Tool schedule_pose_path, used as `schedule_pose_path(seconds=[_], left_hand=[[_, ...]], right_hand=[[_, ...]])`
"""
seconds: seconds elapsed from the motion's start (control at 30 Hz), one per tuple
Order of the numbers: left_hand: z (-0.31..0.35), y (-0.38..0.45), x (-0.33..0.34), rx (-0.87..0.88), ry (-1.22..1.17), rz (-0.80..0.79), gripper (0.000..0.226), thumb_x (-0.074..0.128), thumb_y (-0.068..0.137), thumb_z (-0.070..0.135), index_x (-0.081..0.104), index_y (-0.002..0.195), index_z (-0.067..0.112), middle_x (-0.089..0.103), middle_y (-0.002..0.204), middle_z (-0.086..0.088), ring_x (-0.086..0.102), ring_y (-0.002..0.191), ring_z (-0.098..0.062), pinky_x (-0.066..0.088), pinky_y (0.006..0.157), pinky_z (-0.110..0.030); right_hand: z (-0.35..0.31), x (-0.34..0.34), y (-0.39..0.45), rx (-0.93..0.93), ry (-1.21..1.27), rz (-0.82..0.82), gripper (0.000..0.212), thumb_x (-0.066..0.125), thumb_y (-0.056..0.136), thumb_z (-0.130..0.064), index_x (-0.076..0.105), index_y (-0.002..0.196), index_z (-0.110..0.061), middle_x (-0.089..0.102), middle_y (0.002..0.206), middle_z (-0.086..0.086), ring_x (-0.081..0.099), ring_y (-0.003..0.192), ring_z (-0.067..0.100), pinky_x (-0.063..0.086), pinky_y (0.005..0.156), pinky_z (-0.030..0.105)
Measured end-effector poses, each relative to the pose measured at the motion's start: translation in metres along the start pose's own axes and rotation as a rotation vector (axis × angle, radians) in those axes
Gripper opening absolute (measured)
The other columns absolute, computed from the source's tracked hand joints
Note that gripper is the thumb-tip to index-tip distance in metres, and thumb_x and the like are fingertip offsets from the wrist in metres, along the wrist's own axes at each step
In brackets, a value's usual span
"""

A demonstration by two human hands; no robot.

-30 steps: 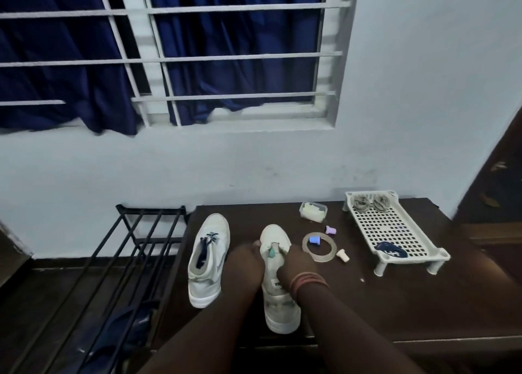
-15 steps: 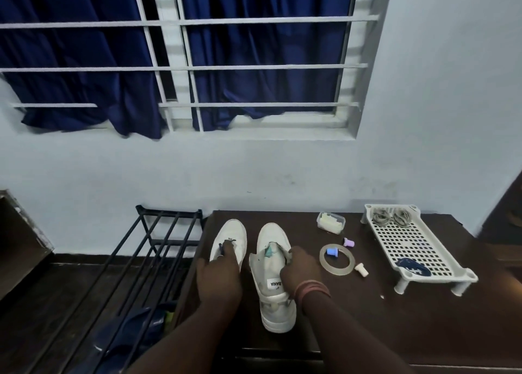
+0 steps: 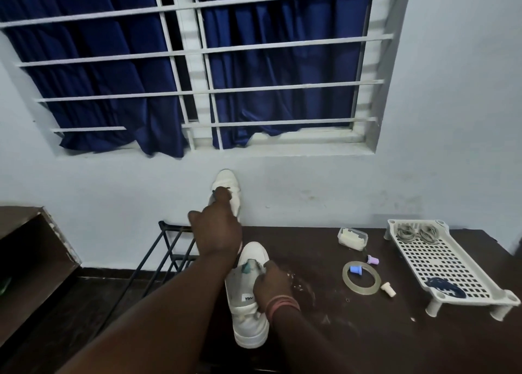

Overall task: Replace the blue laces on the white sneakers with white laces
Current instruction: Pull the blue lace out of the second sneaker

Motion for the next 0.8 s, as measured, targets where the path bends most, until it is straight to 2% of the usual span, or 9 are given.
schedule_pose_path(seconds=[0.07,0.17,0.27,0.33,0.4,0.5,0.53,0.7,0.8], left_hand=[[0.013,0.000,0.000,0.054,-0.013,0.013,0.046,0.053,0.075,0.003,0.045,0.115,0.025,0.069,0.072,-0.003,0.065,0.068,-0.029,0.036,0.084,-0.040],[0.042,-0.009,0.008,0.162,-0.020,-0.001,0.048,0.057,0.076,0.008,0.046,0.121,0.025,0.070,0.071,-0.001,0.067,0.068,-0.026,0.037,0.082,-0.040],[0.074,-0.030,0.019,0.274,-0.032,-0.026,0.048,0.058,0.080,0.018,0.048,0.127,0.021,0.070,0.072,-0.001,0.068,0.071,-0.026,0.038,0.081,-0.039],[0.093,-0.052,0.026,0.327,-0.097,-0.031,0.043,0.043,0.084,0.029,0.052,0.124,0.018,0.070,0.070,-0.003,0.068,0.068,-0.028,0.039,0.078,-0.039],[0.106,-0.076,0.039,0.333,-0.165,-0.047,0.051,0.028,0.081,0.035,0.057,0.119,0.016,0.068,0.065,-0.006,0.067,0.064,-0.029,0.038,0.072,-0.039],[0.116,-0.112,0.067,0.324,-0.147,-0.136,0.033,0.046,0.089,0.027,0.052,0.121,0.019,0.068,0.068,-0.004,0.067,0.064,-0.024,0.033,0.069,-0.037],[0.117,-0.122,0.077,0.306,-0.169,-0.197,0.028,0.048,0.093,0.026,0.049,0.120,0.020,0.070,0.072,-0.004,0.067,0.068,-0.023,0.034,0.071,-0.038],[0.108,-0.170,0.107,0.347,-0.205,-0.364,0.030,0.046,0.094,0.031,0.045,0.122,0.021,0.073,0.087,0.000,0.072,0.084,-0.019,0.038,0.089,-0.042],[0.101,-0.185,0.106,0.295,-0.498,-0.424,0.024,0.047,0.090,0.036,0.045,0.114,0.032,0.069,0.089,0.012,0.068,0.087,-0.009,0.038,0.090,-0.041]], right_hand=[[-0.003,-0.008,0.002,-0.028,0.066,0.030,0.025,0.049,0.095,-0.030,0.061,0.105,-0.012,0.069,0.104,0.014,0.064,0.103,0.033,0.047,0.083,0.031],[-0.003,-0.047,0.006,-0.066,0.253,0.264,0.029,0.044,0.099,-0.034,0.062,0.092,-0.013,0.070,0.097,0.013,0.064,0.094,0.035,0.047,0.076,0.034],[0.004,-0.093,0.011,-0.034,0.476,0.386,0.035,0.039,0.101,-0.037,0.066,0.094,-0.016,0.070,0.099,0.004,0.064,0.095,0.026,0.048,0.084,0.034],[0.015,-0.115,0.017,0.006,0.517,0.329,0.045,0.036,0.098,-0.051,0.066,0.089,-0.018,0.071,0.093,0.000,0.064,0.092,0.022,0.049,0.087,0.037],[0.029,-0.130,0.016,0.076,0.479,0.221,0.058,0.038,0.093,-0.065,0.066,0.084,-0.015,0.070,0.083,0.001,0.065,0.083,0.020,0.051,0.079,0.034],[0.053,-0.142,0.006,0.150,0.439,0.096,0.066,0.045,0.089,-0.070,0.066,0.079,-0.007,0.067,0.070,0.002,0.062,0.063,0.012,0.043,0.048,0.019],[0.064,-0.141,0.003,0.170,0.416,0.073,0.068,0.045,0.088,-0.071,0.066,0.079,-0.007,0.068,0.070,0.002,0.062,0.060,0.012,0.041,0.044,0.018],[0.119,-0.107,-0.009,0.259,0.442,0.058,0.069,0.048,0.089,-0.067,0.069,0.083,-0.001,0.069,0.071,0.004,0.063,0.065,0.012,0.048,0.060,0.026],[0.133,-0.096,-0.012,0.220,0.468,0.124,0.056,0.056,0.092,-0.054,0.067,0.076,-0.002,0.069,0.069,0.007,0.062,0.066,0.015,0.047,0.066,0.031]])
Point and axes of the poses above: each hand's wrist, its own y-axis towards the middle knuckle, its own x-axis out of the palm, z = x × y, the point moved 3 cm from there along y, towards the middle knuckle
